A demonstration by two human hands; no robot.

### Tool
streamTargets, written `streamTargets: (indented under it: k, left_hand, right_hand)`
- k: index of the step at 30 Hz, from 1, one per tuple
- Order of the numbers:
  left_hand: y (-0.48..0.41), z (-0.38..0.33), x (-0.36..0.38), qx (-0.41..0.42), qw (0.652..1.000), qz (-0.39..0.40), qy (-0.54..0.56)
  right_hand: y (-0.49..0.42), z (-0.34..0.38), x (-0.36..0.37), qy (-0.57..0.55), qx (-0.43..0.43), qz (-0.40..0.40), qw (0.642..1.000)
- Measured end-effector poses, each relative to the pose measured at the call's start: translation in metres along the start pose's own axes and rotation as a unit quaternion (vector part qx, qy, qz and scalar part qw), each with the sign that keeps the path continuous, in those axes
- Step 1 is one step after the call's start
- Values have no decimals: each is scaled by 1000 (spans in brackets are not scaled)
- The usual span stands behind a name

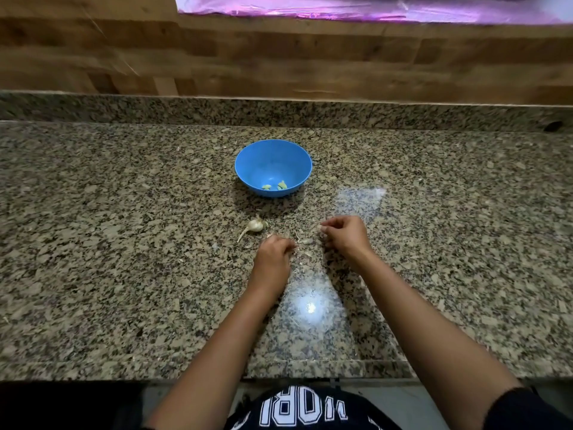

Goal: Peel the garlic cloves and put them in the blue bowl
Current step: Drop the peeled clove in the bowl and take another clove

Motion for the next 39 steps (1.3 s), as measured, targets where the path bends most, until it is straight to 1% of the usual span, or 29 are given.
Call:
streamTargets:
  k: [3,9,12,14,16,17,18,20,21,22,24,27,31,35,37,39]
  left_hand:
    - [-1,3,3,14,1000,1,-5]
    - [0,2,8,30,999,-12,1]
    - [8,2,7,24,999,-23,24]
    - [17,4,3,8,998,-37,41]
    - [26,9,-3,-13,998,-51,44]
    - [30,13,-5,-21,997,-57,44]
    - [34,17,-8,-28,997,-63,43]
    - [38,25,-12,-40,996,-71,36]
    - [40,29,-13,-46,996,-73,32]
    - [40,32,-15,-54,995,-74,29]
    - [39,35,-15,-62,996,-69,19]
    - [36,37,-15,-60,996,-66,7]
    - [35,34,-18,-63,994,-77,34]
    - [40,36,-20,-52,996,-60,26]
    - [43,37,-19,-43,999,-34,5]
    - [44,38,-16,-28,999,-4,-31]
  right_hand:
    - [-11,0,3,28,-5,-3,1000]
    - [-16,1,2,1,-19,-25,1000]
    - [-1,1,0,40,-72,-30,996]
    - [15,-4,4,84,-141,-15,986]
    - [36,-13,17,146,-207,48,966]
    - [45,-18,25,196,-230,86,949]
    - [50,-23,34,263,-251,120,924]
    - [54,-28,49,389,-290,142,862]
    - [52,-27,55,422,-305,139,842]
    - [49,-25,60,433,-315,137,833]
    - [44,-18,70,426,-340,143,826]
    - [43,-9,82,411,-387,175,806]
    - [47,-6,82,394,-404,215,797]
    - [64,-3,69,368,-400,244,803]
    - [72,-2,59,358,-403,237,808]
    - [75,-2,52,342,-397,219,823]
Point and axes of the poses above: each hand's wrist, its own y-axis away from the middle knuckle, its own x-axis out of the palm, z = x × y, the point moved 4 cm from there along -y, towards the middle knuckle, and after that the axes turned 7 degrees about -z, right-handed, at the moved point
